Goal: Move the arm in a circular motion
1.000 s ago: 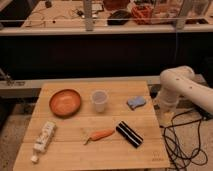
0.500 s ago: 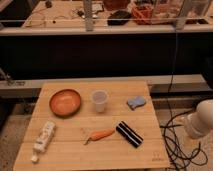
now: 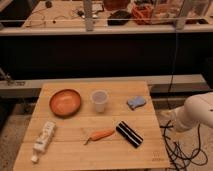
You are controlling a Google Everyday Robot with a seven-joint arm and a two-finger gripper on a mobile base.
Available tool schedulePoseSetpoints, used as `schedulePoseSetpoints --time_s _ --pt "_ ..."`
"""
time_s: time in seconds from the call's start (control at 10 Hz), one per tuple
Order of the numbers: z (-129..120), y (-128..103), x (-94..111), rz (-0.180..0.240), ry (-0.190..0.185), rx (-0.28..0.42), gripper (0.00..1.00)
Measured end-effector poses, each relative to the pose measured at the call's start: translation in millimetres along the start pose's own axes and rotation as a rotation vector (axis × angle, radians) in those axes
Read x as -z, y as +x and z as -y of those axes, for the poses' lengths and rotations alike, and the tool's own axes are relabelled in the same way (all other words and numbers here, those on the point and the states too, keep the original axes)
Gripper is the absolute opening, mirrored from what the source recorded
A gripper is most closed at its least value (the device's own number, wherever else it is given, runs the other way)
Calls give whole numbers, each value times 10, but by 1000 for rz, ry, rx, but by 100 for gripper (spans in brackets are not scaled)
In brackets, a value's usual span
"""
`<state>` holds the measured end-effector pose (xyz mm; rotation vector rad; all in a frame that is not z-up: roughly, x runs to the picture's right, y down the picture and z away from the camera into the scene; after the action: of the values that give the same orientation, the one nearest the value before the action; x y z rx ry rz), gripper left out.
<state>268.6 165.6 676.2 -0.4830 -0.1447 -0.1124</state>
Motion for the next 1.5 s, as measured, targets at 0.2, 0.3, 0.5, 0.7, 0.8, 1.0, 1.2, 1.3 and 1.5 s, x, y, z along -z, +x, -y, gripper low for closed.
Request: schedulePoseSetpoints --time_s 0.2,0.3,0.5,0.7,0.8,1.0,1.2,1.3,1.5 --pt "189 -434 64 23 -8 36 80" --pt "320 -766 128 40 -20 68 80" --pt "499 -1222 218 57 -42 123 80" --pt "740 -1754 301 60 -61 190 80" --pt "885 -1993 302 46 -62 227 80" --pt "1296 -2354 204 20 -42 305 80" --pt "1756 -2443 33 -11 -9 381 80" --pt "1936 -2443 -64 -20 -1 407 80" --pt "2255 -2377 -266 -32 8 428 80"
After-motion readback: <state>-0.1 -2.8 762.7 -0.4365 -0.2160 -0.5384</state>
